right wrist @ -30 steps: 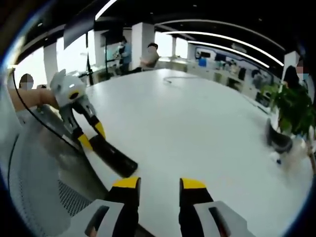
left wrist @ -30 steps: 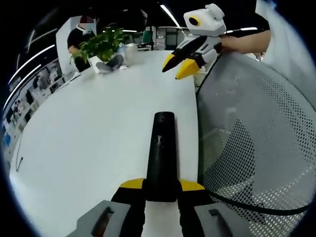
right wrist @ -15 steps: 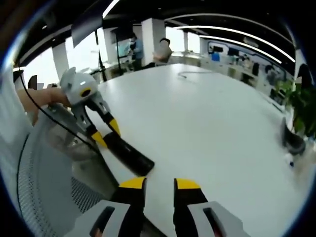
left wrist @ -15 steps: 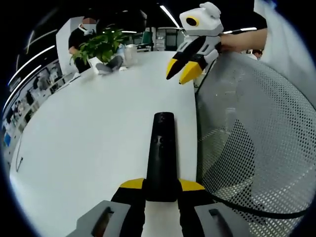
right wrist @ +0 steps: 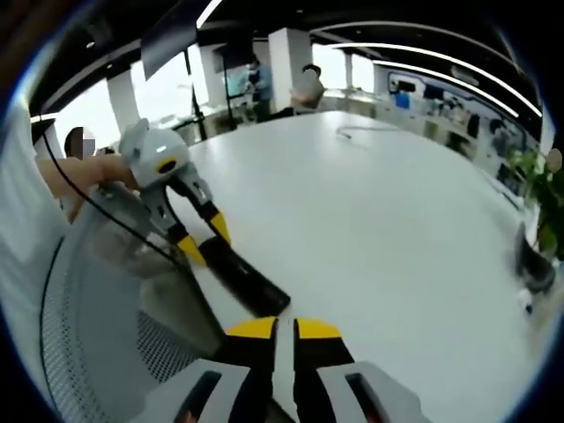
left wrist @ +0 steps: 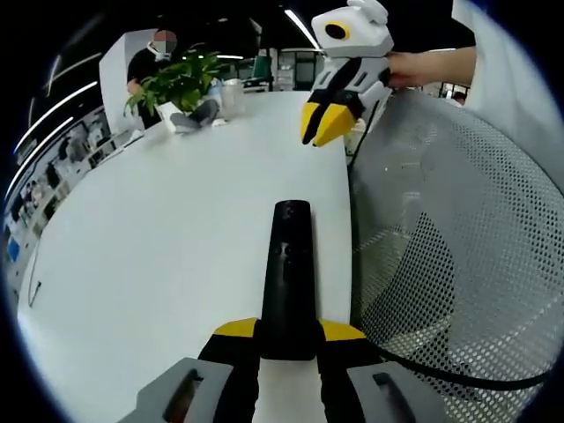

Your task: Press the specified remote control buttons in sequence, fully releasing each button before pressing the next.

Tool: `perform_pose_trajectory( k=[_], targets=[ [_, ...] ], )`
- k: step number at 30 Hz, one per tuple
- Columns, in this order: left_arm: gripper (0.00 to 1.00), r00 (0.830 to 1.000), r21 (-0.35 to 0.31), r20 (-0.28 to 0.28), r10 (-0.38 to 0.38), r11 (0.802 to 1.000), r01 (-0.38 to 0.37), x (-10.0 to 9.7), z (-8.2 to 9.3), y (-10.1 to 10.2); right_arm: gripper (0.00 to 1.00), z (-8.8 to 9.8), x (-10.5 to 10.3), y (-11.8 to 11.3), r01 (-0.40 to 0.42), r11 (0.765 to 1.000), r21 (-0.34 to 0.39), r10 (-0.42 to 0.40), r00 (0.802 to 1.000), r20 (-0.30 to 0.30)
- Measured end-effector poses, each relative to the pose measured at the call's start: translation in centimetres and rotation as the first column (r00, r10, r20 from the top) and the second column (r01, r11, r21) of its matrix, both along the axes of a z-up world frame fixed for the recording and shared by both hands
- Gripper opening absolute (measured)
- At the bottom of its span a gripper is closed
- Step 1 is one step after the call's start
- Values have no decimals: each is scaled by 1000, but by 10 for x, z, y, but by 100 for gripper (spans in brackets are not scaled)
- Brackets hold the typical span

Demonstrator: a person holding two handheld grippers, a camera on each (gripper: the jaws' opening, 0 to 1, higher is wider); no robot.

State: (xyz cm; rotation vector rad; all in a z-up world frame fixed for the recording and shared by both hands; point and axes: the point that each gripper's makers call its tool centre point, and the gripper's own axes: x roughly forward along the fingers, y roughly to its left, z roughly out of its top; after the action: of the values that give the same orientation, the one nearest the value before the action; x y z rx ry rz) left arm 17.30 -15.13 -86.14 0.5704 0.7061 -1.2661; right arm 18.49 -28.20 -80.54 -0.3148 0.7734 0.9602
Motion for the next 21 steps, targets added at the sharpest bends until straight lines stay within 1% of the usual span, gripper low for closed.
perform_pose_trajectory(
  k=[6, 11, 17, 21],
  targets=[
    [24, 1000, 0, 0, -1, 1000, 1, 0, 0, 0, 0, -5, -4, 10, -40, 999, -16, 40, 999, -7],
    [24, 1000, 0, 0, -4, 1000, 4, 0, 0, -1, 0, -7, -4, 10, -55, 998, -30, 55, 998, -4],
    [24, 1000, -1, 0, -11, 1000, 11, -1, 0, -2, 0, -7, -1, 14, -59, 998, -21, 59, 998, -7],
    [24, 1000, -1, 1, -13, 1000, 13, -1, 0, -2, 0, -12, -2, 19, -86, 995, -39, 86, 996, -13]
  ],
)
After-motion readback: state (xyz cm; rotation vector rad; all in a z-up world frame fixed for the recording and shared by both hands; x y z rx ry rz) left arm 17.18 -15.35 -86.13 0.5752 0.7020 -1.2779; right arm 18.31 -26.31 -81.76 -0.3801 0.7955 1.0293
